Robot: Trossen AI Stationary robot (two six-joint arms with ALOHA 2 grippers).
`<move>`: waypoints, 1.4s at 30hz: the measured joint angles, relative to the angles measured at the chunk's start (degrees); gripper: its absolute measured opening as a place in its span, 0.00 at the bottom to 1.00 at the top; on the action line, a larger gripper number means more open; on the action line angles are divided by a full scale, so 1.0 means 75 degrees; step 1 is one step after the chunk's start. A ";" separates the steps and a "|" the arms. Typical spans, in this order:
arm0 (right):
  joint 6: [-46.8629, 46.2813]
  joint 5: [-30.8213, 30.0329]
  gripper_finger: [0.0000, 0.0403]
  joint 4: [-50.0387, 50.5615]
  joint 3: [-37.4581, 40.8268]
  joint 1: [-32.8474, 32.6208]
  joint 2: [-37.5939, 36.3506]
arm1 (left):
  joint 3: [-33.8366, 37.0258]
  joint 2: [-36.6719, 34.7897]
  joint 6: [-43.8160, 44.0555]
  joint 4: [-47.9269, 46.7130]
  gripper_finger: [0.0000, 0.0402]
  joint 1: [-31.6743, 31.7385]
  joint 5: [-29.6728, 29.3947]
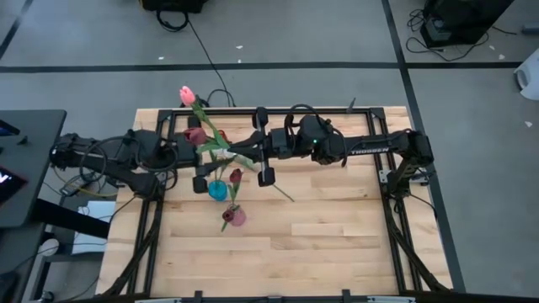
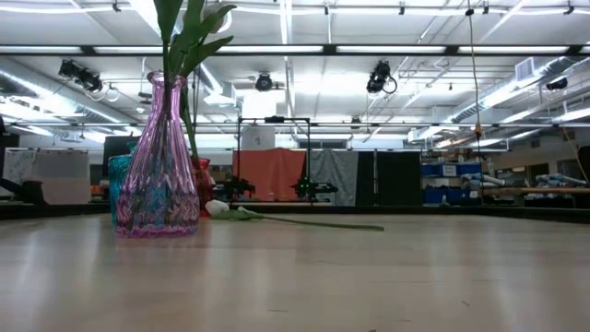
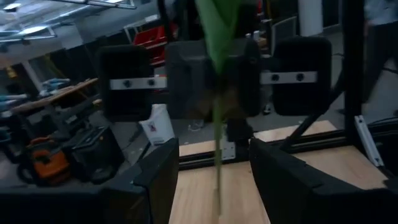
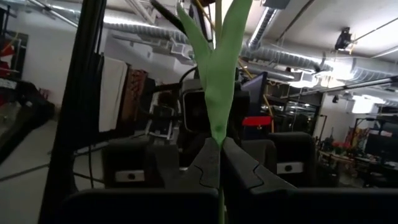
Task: Sort flowers into vase by color
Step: Put the red tulip into the pink vase
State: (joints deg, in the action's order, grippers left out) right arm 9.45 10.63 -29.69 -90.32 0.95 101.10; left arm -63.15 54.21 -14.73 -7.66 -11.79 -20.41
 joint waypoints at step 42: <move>-0.0110 -0.0052 0.13 0.0517 0.0006 0.0029 -0.0066 | -0.0184 0.0180 -0.0215 0.0145 0.04 0.0624 0.0920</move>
State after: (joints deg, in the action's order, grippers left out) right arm 8.62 10.24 -25.81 -90.28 1.17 100.60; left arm -64.53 55.56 -16.34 -6.57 -7.11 -13.51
